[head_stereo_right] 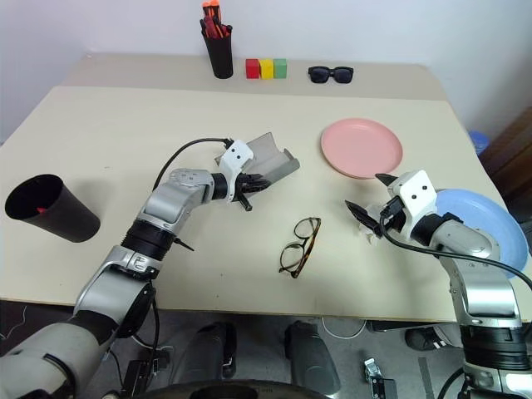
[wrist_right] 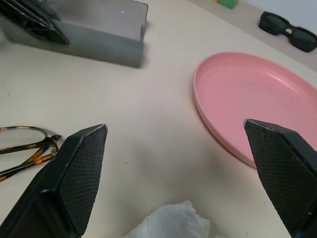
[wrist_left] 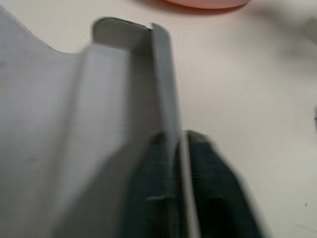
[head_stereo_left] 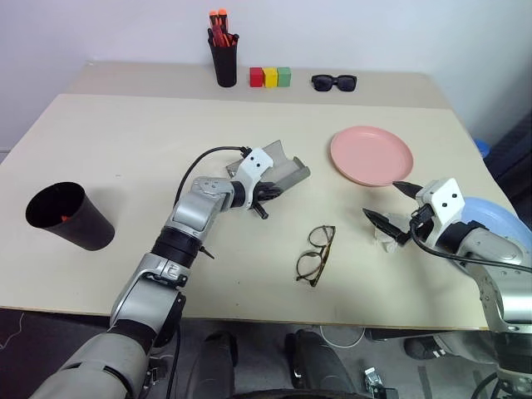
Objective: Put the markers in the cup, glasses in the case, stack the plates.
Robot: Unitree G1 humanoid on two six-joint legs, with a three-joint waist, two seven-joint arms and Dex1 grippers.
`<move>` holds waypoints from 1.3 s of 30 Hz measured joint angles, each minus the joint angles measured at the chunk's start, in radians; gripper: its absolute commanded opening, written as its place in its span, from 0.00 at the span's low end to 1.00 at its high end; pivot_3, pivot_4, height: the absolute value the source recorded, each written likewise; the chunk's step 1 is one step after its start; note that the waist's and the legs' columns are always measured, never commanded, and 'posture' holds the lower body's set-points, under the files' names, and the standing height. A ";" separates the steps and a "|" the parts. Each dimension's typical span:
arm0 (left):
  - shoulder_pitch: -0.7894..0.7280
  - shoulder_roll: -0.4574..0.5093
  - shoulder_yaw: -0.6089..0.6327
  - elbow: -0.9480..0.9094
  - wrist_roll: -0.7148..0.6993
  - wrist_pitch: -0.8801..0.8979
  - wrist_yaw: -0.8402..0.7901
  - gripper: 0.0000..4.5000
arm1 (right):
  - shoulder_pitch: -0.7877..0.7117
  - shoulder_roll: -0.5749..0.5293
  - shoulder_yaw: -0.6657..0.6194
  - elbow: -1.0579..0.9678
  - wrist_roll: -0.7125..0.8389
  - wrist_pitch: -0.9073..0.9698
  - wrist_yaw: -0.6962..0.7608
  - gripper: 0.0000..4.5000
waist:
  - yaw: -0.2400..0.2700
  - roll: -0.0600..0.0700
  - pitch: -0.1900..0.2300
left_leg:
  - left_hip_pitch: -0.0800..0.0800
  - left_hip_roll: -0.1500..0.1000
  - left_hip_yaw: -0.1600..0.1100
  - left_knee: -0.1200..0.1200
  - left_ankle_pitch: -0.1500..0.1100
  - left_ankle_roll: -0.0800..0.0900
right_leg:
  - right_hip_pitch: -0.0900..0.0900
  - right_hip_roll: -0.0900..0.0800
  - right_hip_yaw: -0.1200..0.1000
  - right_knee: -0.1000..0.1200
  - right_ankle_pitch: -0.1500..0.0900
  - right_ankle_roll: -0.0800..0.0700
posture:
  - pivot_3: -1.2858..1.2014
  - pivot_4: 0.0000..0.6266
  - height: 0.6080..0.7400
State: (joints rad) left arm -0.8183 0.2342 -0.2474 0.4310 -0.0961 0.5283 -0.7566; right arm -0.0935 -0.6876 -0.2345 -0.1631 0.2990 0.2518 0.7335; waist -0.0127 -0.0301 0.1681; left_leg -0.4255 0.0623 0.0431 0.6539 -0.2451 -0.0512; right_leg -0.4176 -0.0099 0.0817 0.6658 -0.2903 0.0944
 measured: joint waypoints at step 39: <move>0.526 0.237 0.071 -0.561 -0.001 -0.455 -0.110 0.64 | 0.144 0.169 -0.058 -0.421 0.715 0.911 -0.379 1.00 | 0.000 0.007 -0.002 | 0.002 0.002 -0.001 0.010 -0.004 0.007 | 0.008 -0.001 -0.001 0.000 0.000 0.000 | 0.52 0.24 0.94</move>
State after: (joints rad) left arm -0.2921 0.4708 -0.1761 -0.1301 -0.0968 0.0731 -0.8662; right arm 0.0507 -0.5185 -0.2922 -0.5840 1.0145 1.1625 0.3550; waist -0.0124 -0.0235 0.1657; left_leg -0.4236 0.0647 0.0419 0.6638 -0.2488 -0.0447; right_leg -0.4099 -0.0106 0.0811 0.6660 -0.2907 0.0946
